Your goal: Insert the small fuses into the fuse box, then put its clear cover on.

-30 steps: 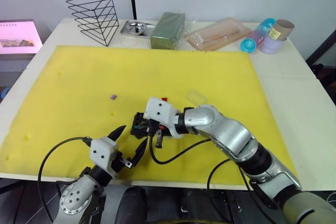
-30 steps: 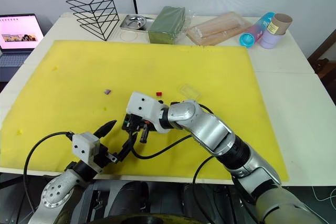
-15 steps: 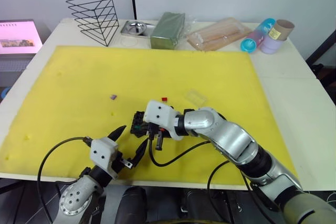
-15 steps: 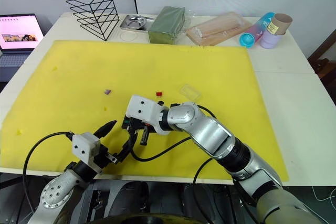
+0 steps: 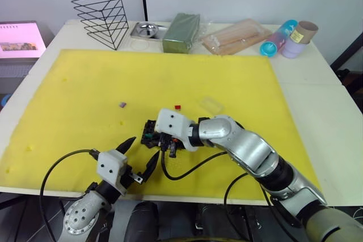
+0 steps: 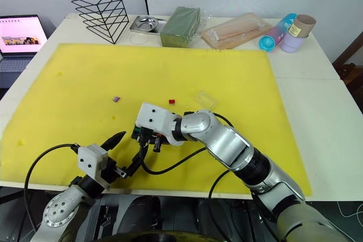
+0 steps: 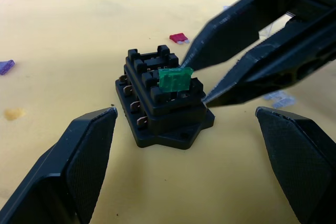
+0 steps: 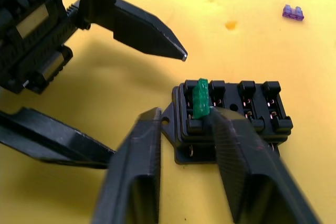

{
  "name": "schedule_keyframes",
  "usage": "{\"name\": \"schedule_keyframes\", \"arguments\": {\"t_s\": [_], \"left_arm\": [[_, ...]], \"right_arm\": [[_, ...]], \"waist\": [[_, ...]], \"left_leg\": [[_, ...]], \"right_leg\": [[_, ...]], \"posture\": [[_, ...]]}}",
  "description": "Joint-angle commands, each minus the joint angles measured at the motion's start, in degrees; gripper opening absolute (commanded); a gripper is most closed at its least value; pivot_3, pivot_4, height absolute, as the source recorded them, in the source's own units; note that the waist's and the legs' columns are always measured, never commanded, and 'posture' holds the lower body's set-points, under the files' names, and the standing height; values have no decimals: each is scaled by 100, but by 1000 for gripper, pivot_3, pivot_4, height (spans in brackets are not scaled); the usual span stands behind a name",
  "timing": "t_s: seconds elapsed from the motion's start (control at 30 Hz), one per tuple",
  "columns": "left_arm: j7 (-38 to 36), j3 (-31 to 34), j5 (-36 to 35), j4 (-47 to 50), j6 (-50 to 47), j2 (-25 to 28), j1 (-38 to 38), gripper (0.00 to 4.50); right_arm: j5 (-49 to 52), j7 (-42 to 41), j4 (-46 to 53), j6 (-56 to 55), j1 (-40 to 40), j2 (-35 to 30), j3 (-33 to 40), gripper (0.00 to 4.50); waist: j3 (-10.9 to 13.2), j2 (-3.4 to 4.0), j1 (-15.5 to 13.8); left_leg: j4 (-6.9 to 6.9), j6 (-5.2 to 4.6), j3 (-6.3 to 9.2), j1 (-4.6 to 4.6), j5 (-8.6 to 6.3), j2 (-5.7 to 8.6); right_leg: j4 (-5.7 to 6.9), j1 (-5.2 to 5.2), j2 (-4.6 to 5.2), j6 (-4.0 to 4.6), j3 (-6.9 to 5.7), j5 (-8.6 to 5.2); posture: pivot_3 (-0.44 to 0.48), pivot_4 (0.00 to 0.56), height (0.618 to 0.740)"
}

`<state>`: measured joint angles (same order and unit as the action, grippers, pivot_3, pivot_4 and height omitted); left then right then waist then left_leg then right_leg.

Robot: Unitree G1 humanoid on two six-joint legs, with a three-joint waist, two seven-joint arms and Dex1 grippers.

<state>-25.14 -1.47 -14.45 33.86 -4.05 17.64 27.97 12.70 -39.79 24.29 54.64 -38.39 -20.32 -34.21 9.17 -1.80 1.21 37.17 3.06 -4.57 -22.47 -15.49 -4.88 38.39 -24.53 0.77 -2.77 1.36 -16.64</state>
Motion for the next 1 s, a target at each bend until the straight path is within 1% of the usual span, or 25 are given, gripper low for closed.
{"name": "schedule_keyframes", "arguments": {"t_s": [0.03,0.17,0.43,0.53,0.6,0.63,0.8,1.0], "left_arm": [[1,9,-22,111,110,-5,14,4500],[-10,29,-25,69,131,-7,-8,4500],[50,40,-15,44,44,-22,-165,4500],[42,55,-19,-18,67,-24,-195,4500],[31,66,-18,-73,118,-33,-183,4500],[15,62,-12,-126,170,-41,-167,4500],[-95,84,-18,-338,476,-45,-7,4500],[-135,93,-20,-471,643,-35,11,4500]], "right_arm": [[132,-30,67,-17,-90,122,234,1380],[118,-3,0,-70,-111,189,297,1380],[317,25,-327,-103,-239,460,707,1380],[365,50,-423,-29,-249,553,789,791],[352,61,-459,-26,-243,570,774,111],[325,83,-494,-44,-227,573,745,51],[350,143,-429,48,-138,563,646,51],[349,129,-400,90,-69,499,565,51]], "waist": [[0,0,-1],[0,0,-2],[0,0,1],[0,0,-1],[0,0,0],[0,0,-1],[0,0,0],[0,0,-1]], "left_leg": [[0,0,0,0,0,0],[0,0,0,0,0,0],[0,0,0,0,0,0],[-1,0,0,-1,0,0],[-1,0,0,-1,0,0],[-1,0,-1,-1,0,0],[-1,0,-1,-1,0,0],[-1,0,-1,-1,0,0]], "right_leg": [[0,0,0,0,0,0],[0,0,0,0,0,0],[0,0,0,-1,0,0],[0,0,-1,-1,0,0],[0,0,0,-1,0,1],[0,0,0,-1,0,1],[0,0,0,-1,0,1],[0,0,1,-1,0,0]], "posture": [[0,150,740],[0,150,740],[0,150,740],[0,150,740],[0,150,740],[0,150,740],[0,150,740],[0,150,740]]}}
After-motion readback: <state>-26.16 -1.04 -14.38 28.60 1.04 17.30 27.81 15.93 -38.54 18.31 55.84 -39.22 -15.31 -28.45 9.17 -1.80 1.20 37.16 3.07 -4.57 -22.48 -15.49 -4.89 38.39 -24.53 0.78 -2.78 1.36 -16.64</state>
